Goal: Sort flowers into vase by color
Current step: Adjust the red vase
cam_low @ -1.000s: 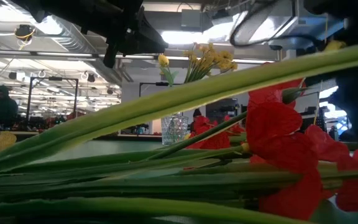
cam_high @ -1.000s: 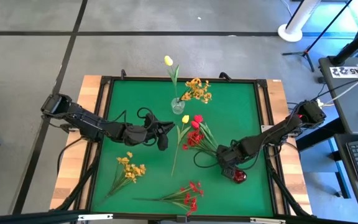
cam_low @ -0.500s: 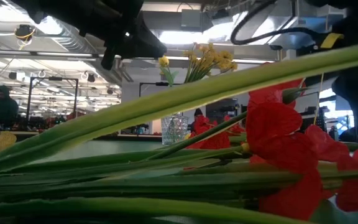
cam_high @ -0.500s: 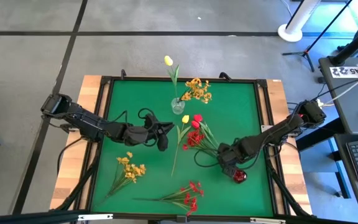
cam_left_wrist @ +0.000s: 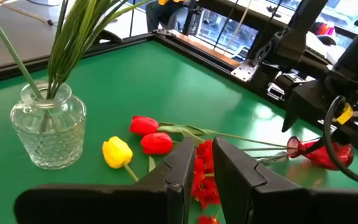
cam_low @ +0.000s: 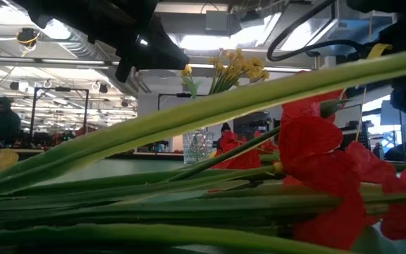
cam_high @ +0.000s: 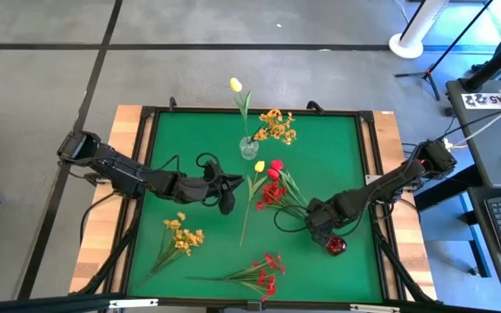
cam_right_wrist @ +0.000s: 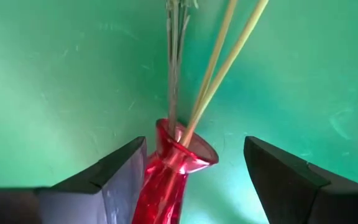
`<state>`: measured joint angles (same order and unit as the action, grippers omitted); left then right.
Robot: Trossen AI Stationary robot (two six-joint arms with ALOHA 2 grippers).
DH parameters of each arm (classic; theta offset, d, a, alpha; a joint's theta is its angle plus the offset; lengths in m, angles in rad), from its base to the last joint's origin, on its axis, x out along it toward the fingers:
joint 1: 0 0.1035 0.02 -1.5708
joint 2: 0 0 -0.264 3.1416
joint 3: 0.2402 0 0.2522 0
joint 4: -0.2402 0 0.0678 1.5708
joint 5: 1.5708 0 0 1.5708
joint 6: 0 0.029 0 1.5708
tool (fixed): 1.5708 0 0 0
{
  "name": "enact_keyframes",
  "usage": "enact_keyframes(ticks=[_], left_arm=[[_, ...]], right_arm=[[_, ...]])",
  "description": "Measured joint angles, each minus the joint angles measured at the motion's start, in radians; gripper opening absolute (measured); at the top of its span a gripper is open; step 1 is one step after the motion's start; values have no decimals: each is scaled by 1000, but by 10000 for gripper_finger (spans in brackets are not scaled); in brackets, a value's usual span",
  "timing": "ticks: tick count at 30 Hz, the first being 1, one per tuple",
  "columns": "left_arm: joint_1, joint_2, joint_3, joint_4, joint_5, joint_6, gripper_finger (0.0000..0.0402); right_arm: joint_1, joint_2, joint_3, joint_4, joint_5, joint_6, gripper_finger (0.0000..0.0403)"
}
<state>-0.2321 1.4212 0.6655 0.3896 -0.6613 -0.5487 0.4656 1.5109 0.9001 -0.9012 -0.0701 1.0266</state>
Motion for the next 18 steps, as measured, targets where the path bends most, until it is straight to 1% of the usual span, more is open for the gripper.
enact_keyframes(ticks=[6, 11, 14, 18], left_arm=[[0, 0, 0, -10, 3, 0, 55], [0, 0, 0, -20, 3, 5, 55], [0, 0, 0, -23, 3, 18, 55], [0, 0, 0, -23, 31, 27, 55]], right_arm=[[-1, -26, 0, 7, -20, 48, 271], [0, -73, 0, 0, -32, 145, 271], [20, -84, 0, -1, -35, 195, 271], [50, -71, 0, -2, -43, 254, 271]])
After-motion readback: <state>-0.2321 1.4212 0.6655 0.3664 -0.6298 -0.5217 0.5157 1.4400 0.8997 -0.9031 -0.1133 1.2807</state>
